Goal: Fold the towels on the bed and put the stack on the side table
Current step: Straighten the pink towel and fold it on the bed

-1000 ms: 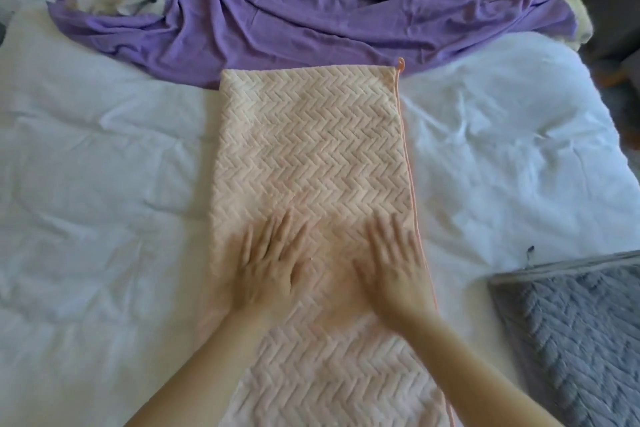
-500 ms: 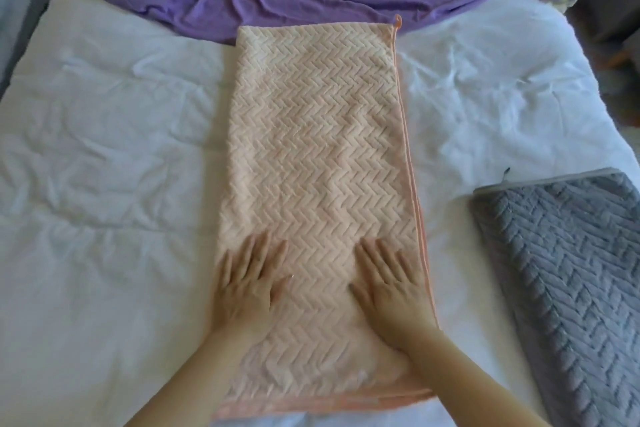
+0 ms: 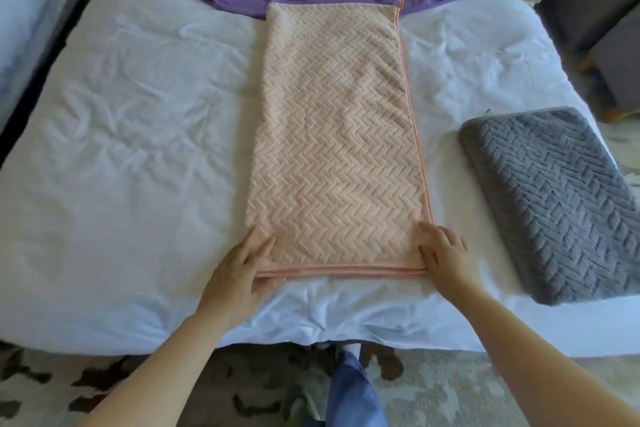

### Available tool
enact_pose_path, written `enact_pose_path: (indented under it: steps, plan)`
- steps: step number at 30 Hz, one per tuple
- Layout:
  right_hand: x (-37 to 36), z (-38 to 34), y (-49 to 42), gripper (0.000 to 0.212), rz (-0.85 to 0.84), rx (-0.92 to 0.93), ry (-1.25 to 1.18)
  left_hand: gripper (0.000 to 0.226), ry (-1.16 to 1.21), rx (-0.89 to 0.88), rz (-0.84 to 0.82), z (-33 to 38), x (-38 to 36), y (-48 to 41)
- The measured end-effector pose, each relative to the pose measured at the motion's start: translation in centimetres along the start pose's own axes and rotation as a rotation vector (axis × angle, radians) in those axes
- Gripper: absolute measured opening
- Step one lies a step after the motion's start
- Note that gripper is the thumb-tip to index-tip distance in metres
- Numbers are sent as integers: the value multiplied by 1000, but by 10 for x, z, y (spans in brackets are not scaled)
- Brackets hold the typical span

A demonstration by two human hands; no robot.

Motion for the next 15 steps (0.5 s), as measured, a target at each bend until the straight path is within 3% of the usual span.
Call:
enact_pose_path:
  steps: [4, 6, 10, 13, 15]
  plan:
    - [-2, 4, 10, 39, 30, -182, -437, 79, 123, 13, 33, -2, -2, 8]
    - [-5, 7, 11, 33, 37, -188, -536, 78, 164, 21, 70, -2, -2, 5]
    - [3, 4, 13, 14, 129, -96, -457, 58, 151, 34, 181, -1, 8, 5]
    - [6, -2, 23, 24, 60, 21, -374, 41, 169, 29, 240, -1, 23, 8]
    - [1, -5, 28, 48, -94, 130, -170, 38, 98, 9, 293, -1, 36, 10]
Point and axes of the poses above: each hand's wrist, its own y-axis away from the middle knuckle, its own x-axis out of the back of the hand, z = x × y, the point moved 7 cm from there along -y, towards the middle knuckle, and after that the axes turned 6 degrees about x, right-handed, at the moved point
